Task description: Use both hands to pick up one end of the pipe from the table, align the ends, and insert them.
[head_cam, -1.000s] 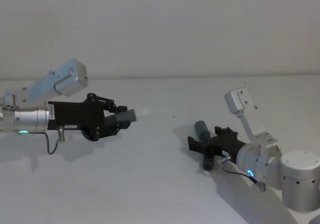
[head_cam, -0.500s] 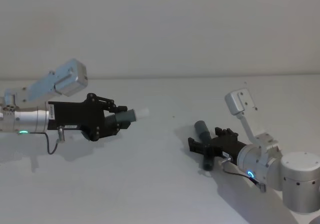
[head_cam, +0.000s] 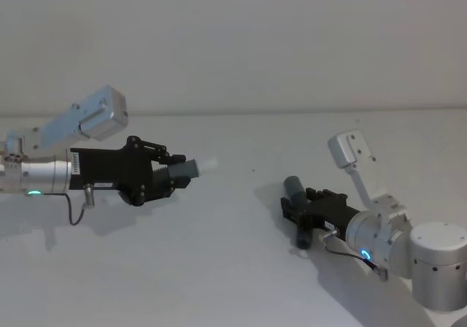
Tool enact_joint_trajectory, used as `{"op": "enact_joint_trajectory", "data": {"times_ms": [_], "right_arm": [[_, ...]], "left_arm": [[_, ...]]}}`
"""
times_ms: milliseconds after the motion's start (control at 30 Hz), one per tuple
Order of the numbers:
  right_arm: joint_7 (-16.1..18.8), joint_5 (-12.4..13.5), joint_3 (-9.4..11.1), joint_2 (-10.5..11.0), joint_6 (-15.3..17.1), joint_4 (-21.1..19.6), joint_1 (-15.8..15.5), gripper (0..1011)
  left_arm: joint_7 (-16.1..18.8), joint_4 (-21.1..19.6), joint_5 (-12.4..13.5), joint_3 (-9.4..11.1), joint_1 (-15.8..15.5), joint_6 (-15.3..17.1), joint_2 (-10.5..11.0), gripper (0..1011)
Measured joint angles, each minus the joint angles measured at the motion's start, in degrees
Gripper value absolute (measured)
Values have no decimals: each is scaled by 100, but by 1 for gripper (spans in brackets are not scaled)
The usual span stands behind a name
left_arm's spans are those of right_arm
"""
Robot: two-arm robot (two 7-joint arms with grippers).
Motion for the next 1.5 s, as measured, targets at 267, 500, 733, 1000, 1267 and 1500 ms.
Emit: {"op": "enact_joint_trajectory", "data": {"times_ms": [267, 500, 733, 1000, 1267, 1500], "right_arm": [[6, -5, 5, -3, -4, 0, -2, 357], [8, -9, 5, -3, -10, 0, -2, 260], [94, -50, -17, 60, -62, 3, 16, 246], [436, -163, -162, 348, -325, 20, 116, 234], [853, -284, -328, 701, -747, 27, 239, 225], [1249, -405, -481, 1031, -1218, 27, 375, 225]], "left_arm": [[0, 0, 0, 0, 0, 0, 0, 339], [0, 0, 0, 0, 0, 0, 0, 339], [0, 0, 0, 0, 0, 0, 1, 336], [0, 0, 0, 0, 0, 0, 0, 336], [0, 0, 0, 0, 0, 0, 0, 339], [0, 0, 0, 0, 0, 0, 0, 339]]}}
